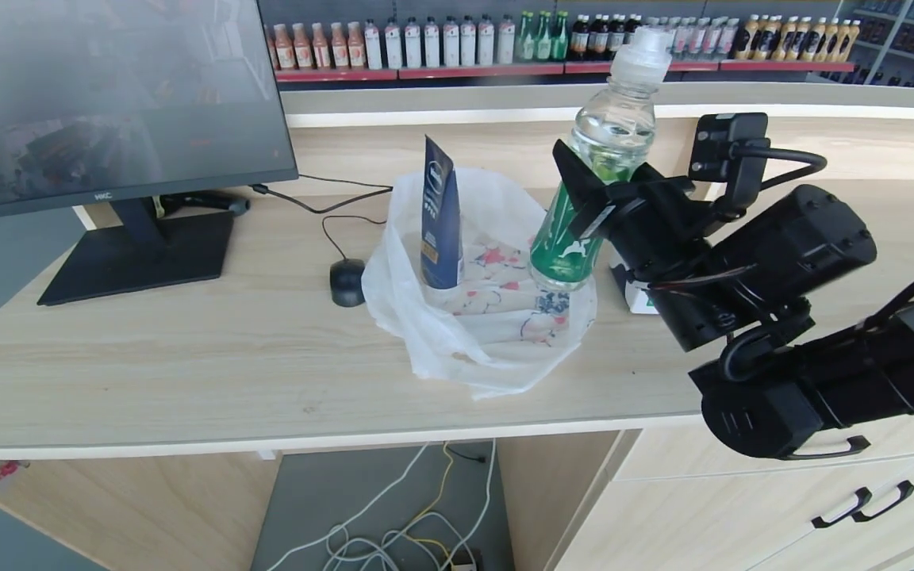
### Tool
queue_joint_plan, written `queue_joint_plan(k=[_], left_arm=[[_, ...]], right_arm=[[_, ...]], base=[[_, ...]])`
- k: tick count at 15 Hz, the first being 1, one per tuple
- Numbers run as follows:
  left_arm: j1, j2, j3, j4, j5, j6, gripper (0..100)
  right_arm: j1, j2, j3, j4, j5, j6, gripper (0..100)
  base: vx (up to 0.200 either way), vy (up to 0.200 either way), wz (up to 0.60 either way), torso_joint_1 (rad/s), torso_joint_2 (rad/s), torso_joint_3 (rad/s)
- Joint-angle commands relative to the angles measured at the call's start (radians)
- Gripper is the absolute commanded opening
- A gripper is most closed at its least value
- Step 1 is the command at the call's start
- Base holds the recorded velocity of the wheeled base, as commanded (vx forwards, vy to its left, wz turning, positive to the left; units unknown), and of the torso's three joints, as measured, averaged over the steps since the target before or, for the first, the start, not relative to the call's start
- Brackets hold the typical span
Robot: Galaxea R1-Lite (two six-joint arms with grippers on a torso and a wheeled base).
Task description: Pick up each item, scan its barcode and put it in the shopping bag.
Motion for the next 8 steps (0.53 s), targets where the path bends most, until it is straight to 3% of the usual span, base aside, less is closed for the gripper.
queue_joint_plan(k=[1, 8], left_arm=[[0.0, 0.002, 0.0, 0.0, 0.0, 0.0, 100], [0.0, 0.002, 0.0, 0.0, 0.0, 0.0, 100]], right_arm=[[0.0, 0.071, -0.033, -0.001, 0.001, -0.004, 0], [-0.001, 0.169, -0.088, -0.001, 0.006, -0.01, 0]], base=[[0.0, 0.0, 0.0, 0.0, 0.0, 0.0], [0.0, 0.0, 0.0, 0.0, 0.0, 0.0]])
